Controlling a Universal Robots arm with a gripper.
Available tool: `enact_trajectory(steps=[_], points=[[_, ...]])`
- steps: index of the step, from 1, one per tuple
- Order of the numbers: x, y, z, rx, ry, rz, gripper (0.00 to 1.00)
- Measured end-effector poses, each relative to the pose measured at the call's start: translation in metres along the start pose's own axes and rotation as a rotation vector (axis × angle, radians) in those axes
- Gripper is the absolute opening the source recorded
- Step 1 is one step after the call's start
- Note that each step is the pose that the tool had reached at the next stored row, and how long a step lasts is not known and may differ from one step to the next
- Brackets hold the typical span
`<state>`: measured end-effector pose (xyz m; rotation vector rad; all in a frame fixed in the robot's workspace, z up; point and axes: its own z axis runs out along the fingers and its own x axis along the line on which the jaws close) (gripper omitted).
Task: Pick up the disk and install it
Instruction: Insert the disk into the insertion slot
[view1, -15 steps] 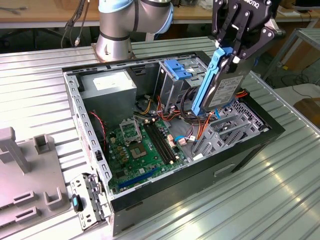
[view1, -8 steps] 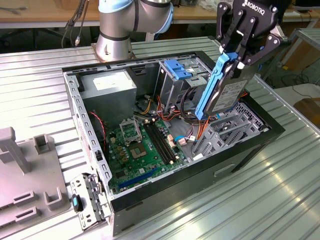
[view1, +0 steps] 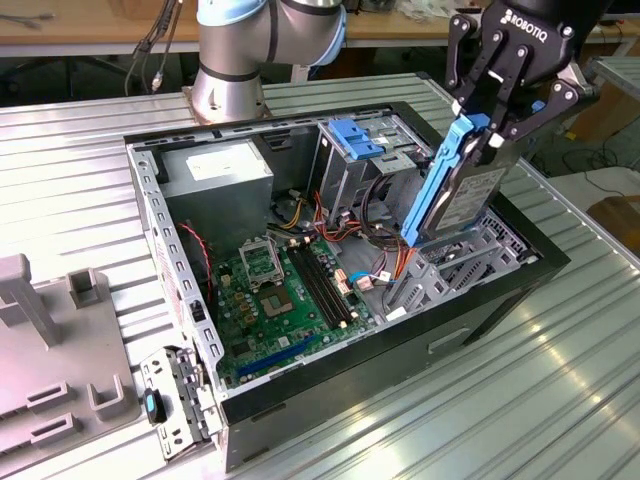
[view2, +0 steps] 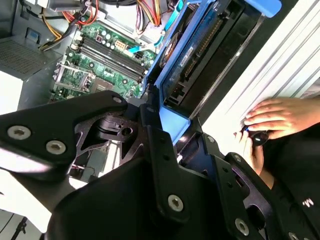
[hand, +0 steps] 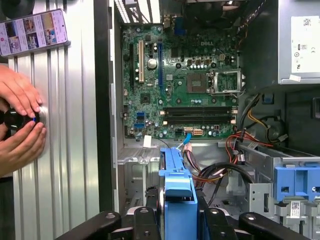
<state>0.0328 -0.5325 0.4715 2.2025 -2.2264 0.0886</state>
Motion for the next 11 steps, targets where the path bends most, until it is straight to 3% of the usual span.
enact_trajectory(steps=[7, 11], points=[[0.001, -0.0149, 0.002, 0.0, 0.0, 0.0, 0.37], [0.0052, -0.0172, 0.0036, 0.0, -0.0002, 0.0, 0.37]])
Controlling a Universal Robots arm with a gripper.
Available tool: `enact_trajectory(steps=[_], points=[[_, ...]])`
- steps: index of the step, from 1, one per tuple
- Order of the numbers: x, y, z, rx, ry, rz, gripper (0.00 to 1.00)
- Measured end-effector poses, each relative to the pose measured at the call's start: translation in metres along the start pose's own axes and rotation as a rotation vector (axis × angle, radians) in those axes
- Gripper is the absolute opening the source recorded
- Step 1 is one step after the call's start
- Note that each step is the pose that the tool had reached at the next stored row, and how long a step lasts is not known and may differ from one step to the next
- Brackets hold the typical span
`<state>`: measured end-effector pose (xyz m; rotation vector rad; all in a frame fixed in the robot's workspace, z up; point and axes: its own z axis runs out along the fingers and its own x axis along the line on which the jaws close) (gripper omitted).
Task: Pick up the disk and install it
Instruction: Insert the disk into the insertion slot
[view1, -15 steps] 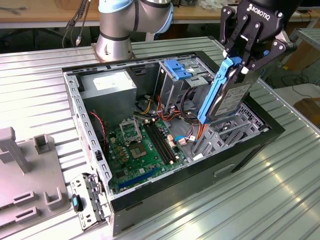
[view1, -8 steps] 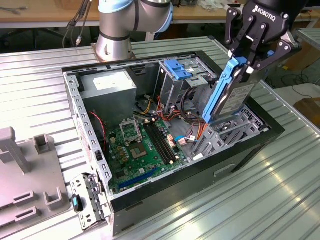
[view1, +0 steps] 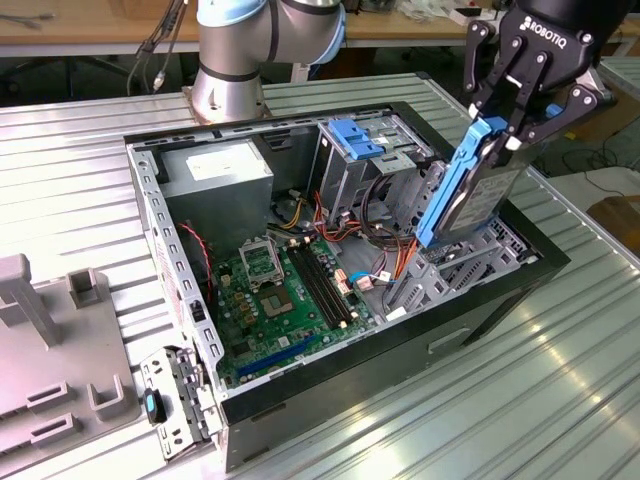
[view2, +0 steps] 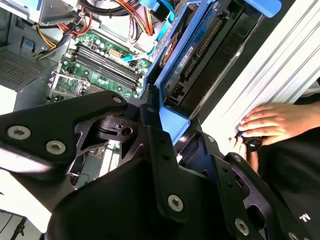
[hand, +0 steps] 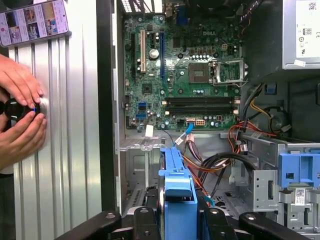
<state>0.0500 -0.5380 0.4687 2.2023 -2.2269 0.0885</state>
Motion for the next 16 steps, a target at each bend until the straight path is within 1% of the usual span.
enact_trajectory(steps=[3, 6, 11, 13, 15, 16], points=[[0.0014, -0.0005, 0.0013, 0.0, 0.0001, 0.0, 0.37], [0.0035, -0.0027, 0.003, -0.0001, 0.0001, 0.003, 0.37], [0.0047, -0.0059, 0.0046, -0.0007, 0.001, 0.015, 0.37], [0.0053, -0.0062, 0.0052, -0.0009, 0.0009, 0.019, 0.37], [0.0093, -0.0063, 0.0077, -0.0012, 0.0014, 0.025, 0.37], [0.0096, -0.0063, 0.0089, -0.0011, 0.0014, 0.025, 0.37]])
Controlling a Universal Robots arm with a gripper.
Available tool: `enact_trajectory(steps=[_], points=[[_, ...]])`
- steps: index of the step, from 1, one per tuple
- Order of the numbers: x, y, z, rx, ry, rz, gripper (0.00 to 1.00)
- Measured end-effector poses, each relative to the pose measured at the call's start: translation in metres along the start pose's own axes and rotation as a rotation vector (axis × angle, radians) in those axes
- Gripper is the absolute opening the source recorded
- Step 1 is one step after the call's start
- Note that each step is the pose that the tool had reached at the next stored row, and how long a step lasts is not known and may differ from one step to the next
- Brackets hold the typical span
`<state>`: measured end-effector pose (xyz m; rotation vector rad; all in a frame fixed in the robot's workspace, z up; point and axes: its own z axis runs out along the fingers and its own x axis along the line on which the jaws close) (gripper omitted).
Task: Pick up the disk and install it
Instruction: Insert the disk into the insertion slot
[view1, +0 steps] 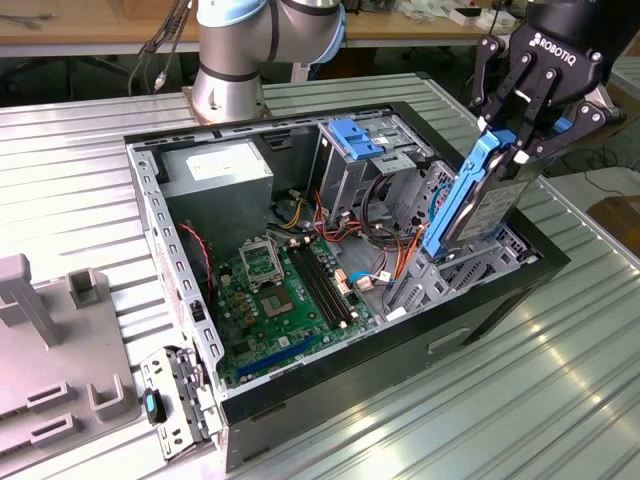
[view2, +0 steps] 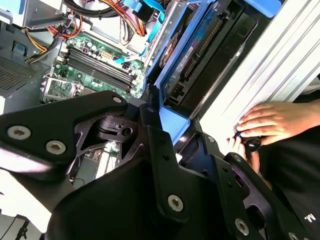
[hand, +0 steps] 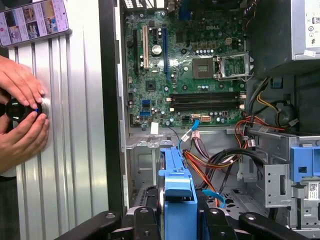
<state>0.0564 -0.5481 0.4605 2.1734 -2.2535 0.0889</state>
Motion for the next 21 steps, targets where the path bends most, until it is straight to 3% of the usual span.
enact_trajectory(steps=[21], points=[[0.0024, 0.0001, 0.0138, 0.0, 0.0, 0.0, 0.37]])
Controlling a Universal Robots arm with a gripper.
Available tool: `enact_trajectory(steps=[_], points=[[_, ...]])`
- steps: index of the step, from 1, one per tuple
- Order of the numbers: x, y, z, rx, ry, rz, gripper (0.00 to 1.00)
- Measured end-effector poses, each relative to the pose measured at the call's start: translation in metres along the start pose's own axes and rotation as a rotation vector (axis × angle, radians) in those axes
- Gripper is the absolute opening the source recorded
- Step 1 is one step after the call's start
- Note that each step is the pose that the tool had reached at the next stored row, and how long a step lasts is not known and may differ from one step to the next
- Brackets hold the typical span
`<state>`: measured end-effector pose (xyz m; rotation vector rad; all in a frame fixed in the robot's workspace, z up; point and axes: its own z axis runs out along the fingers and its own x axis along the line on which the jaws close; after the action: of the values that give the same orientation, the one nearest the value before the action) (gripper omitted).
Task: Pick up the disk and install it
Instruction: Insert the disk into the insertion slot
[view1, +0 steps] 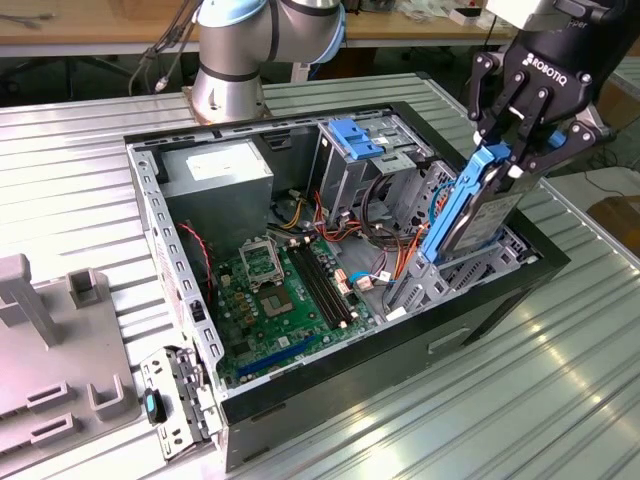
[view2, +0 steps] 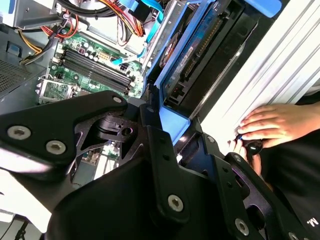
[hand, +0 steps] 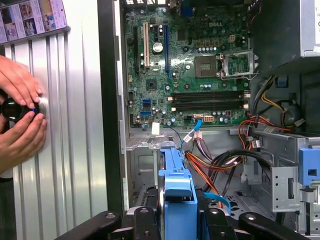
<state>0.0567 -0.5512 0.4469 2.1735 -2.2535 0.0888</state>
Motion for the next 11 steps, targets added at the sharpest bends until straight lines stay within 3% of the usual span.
enact_trajectory(steps=[11], points=[[0.0, -0.0002, 0.0069, 0.0, 0.0, 0.0, 0.37]])
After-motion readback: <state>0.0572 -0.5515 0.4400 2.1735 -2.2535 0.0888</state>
